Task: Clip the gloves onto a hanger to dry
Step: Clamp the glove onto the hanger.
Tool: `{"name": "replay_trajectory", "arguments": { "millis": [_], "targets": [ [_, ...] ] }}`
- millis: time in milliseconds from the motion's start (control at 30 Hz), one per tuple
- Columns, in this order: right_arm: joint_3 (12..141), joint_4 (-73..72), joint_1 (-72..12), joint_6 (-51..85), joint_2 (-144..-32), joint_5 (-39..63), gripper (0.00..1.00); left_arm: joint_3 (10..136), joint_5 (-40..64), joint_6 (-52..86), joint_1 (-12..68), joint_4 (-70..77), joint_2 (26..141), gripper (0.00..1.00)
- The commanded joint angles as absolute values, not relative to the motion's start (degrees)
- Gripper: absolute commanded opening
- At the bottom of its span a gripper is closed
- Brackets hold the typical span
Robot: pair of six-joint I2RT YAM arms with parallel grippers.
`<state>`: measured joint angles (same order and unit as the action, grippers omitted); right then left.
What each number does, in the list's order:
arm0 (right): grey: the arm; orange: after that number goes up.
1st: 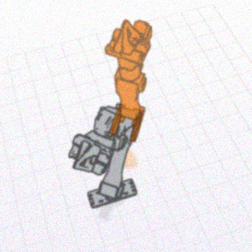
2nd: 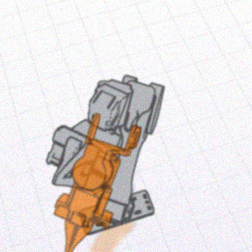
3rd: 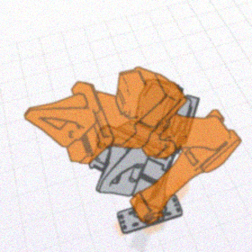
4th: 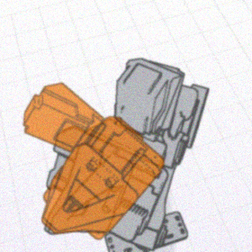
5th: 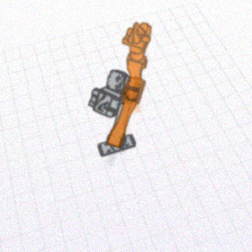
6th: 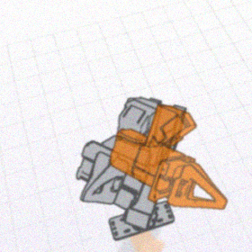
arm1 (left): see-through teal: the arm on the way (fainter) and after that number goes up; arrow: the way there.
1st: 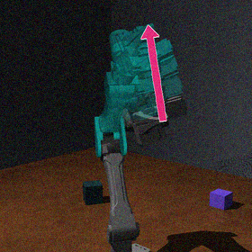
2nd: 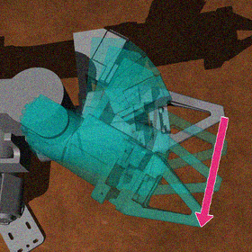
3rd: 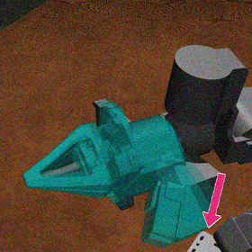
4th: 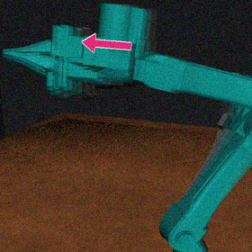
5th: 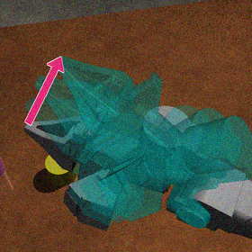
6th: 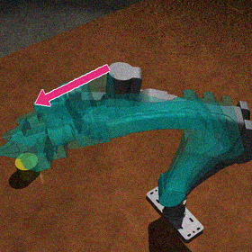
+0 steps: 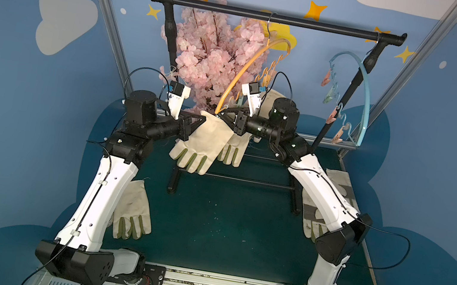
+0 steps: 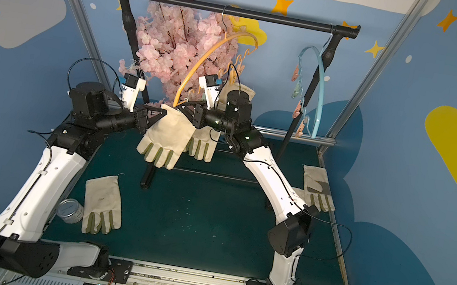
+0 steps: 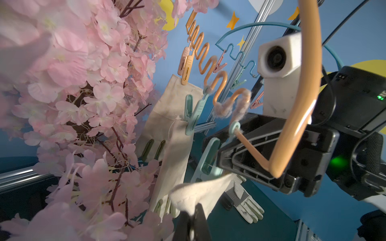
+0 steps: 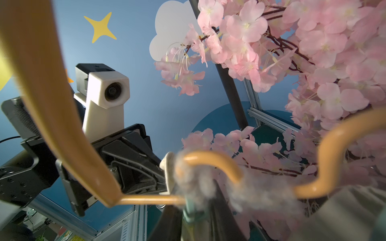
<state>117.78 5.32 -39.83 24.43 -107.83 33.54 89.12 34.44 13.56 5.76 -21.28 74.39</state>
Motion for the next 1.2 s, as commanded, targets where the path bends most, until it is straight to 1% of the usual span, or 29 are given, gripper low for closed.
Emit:
{"name": "replay_trajectory", "arguments": {
  "millis": [0,33,67,100,167,200,333,367,433,467,533,633,667,767,867,967,1033,1067,1167],
  "targets": [
    [117.33,5.37,-39.77,23.94,-105.87,34.1,0.19,90.78,35.75,14.04,5.61,-19.64,74.92,0.03],
    [117.34,5.28,-39.81,23.99,-105.84,34.04,0.21,90.79,35.91,13.97,5.56,-19.82,75.17,0.03],
    [117.33,5.23,-39.73,23.94,-105.78,34.01,0.27,90.54,36.01,13.97,5.55,-19.86,75.15,0.03],
    [117.33,5.18,-39.73,23.97,-105.69,33.78,0.38,90.13,36.03,13.97,5.54,-19.87,75.09,0.03],
    [117.2,5.02,-39.72,23.99,-105.49,33.42,0.54,89.38,35.87,13.97,5.58,-19.65,74.8,0.03],
    [117.1,4.93,-39.66,23.99,-105.26,33.22,0.57,88.97,35.77,13.81,5.6,-19.6,74.62,0.03],
    [116.0,3.88,-39.45,24.07,-104.26,31.71,0.62,88.17,35.75,13.44,5.59,-19.95,74.53,0.04],
    [115.49,3.54,-39.38,24.06,-103.79,31.39,0.64,87.84,35.75,13.48,5.56,-19.91,74.53,0.1],
    [114.26,2.82,-39.19,24.02,-102.82,30.23,0.66,87.22,35.9,13.97,5.58,-19.57,74.3,0.24],
    [113.53,2.45,-39.05,24.08,-102.21,29.91,0.67,86.89,36.02,14.07,5.57,-19.52,74.26,0.29],
    [112.12,2.18,-38.95,24.01,-100.98,29.07,0.68,86.3,36.12,14.32,5.61,-19.87,73.87,0.4],
    [109.15,1.52,-38.85,23.51,-98.59,27.72,0.69,84.77,35.58,14.94,5.56,-20.14,72.43,0.46],
    [108.06,1.48,-38.77,23.13,-97.6,26.92,0.69,84.09,35.27,15.24,5.61,-20.28,71.91,0.5],
    [104.98,2.34,-38.69,21.69,-94.56,24.02,0.69,81.85,33.69,16.17,5.6,-21.45,69.63,0.54],
    [101.01,3.36,-38.67,19.77,-91.09,21.16,0.69,79.46,28.46,17.11,5.54,-23.69,66.89,0.54],
    [96.69,4.21,-38.59,17.6,-87.28,18.82,0.69,77.79,24.59,17.31,5.45,-27.66,64.15,0.6],
    [94.24,5.49,-38.58,16.37,-85.09,17.61,0.69,76.19,19.78,18.3,5.33,-29.84,61.96,0.61],
    [92.94,5.94,-38.56,15.79,-83.98,17.12,0.69,75.21,17.59,18.62,5.08,-30.96,60.73,0.64],
    [89.07,6.69,-38.49,15.05,-81.09,15.85,0.69,72.97,10.22,20.22,3.81,-35.07,58.34,0.64]
  ]
}}
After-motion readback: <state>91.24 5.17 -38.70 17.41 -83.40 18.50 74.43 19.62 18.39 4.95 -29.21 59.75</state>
